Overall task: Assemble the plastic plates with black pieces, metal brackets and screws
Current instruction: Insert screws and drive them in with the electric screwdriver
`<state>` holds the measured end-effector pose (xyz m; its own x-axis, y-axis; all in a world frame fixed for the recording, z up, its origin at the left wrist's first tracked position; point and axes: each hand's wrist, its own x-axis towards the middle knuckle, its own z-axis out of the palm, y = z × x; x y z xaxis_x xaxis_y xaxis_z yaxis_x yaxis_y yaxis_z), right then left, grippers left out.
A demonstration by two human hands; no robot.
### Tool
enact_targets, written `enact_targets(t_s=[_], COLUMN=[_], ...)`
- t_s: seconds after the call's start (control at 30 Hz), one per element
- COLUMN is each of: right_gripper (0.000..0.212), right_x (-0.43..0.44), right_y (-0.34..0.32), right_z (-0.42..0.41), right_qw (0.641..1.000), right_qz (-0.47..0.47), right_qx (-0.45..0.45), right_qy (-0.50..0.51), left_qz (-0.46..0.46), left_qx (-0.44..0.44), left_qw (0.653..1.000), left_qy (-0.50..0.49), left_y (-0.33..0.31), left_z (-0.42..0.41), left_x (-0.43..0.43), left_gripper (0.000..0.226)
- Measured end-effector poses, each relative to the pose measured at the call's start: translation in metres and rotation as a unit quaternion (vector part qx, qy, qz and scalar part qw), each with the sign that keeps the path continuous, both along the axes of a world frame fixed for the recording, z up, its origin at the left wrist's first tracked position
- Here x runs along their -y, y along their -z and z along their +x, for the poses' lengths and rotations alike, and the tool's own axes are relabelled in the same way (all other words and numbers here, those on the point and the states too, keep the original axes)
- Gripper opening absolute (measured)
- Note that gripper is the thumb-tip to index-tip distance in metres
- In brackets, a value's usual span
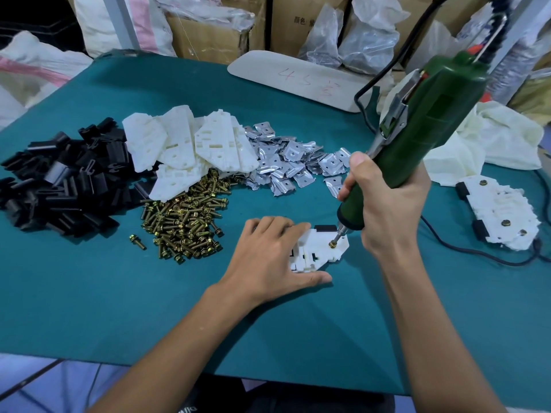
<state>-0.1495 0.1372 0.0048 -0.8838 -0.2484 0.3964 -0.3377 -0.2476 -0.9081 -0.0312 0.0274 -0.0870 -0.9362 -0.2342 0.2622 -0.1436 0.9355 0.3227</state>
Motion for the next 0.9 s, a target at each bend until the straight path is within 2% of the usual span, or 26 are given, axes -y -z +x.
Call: enact_targets(t_s=[0.23, 0.43, 0.53, 0.63, 0.73, 0.83, 0.9], right_gripper=[0.024, 0.014, 0.018, 0.043, 0.056, 0.047, 0.038], right_x=[-0.003, -0.010, -0.014, -0.023, -0.036, -0.055, -0.068], right_y=[-0.003, -0.011, -0.012, -0.018, -0.027, -0.020, -0.008], right_z=[0.000, -0.013, -0.018, -0.020, -0.024, -0.029, -0.030], right_qw=[0.999, 0.975, 0.971, 0.969, 0.974, 0.972, 0.967], right_qz=[-0.002, 0.002, -0.033, -0.049, -0.025, 0.043, 0.125], right_qx=[0.023, 0.115, 0.141, 0.151, 0.167, 0.208, 0.213], right_qy=[-0.030, -0.190, -0.190, -0.187, -0.151, -0.102, -0.068], left_qz=[0.017, 0.016, 0.028, 0.030, 0.029, 0.032, 0.036], left_qx=[-0.007, -0.037, -0.025, -0.020, -0.017, -0.010, -0.018], left_qw=[1.000, 0.998, 0.999, 0.999, 0.999, 0.999, 0.999], left_qy=[0.002, 0.042, 0.038, 0.036, 0.036, 0.036, 0.031], left_y=[-0.001, 0.000, -0.001, -0.001, 0.000, -0.001, -0.002], left_z=[0.000, 0.003, 0.003, 0.003, 0.004, 0.005, 0.005], left_x=[0.001, 0.000, 0.002, 0.003, 0.002, 0.002, 0.001], left_gripper=[0.089, 0.078, 0.081, 0.083, 0.084, 0.085, 0.082])
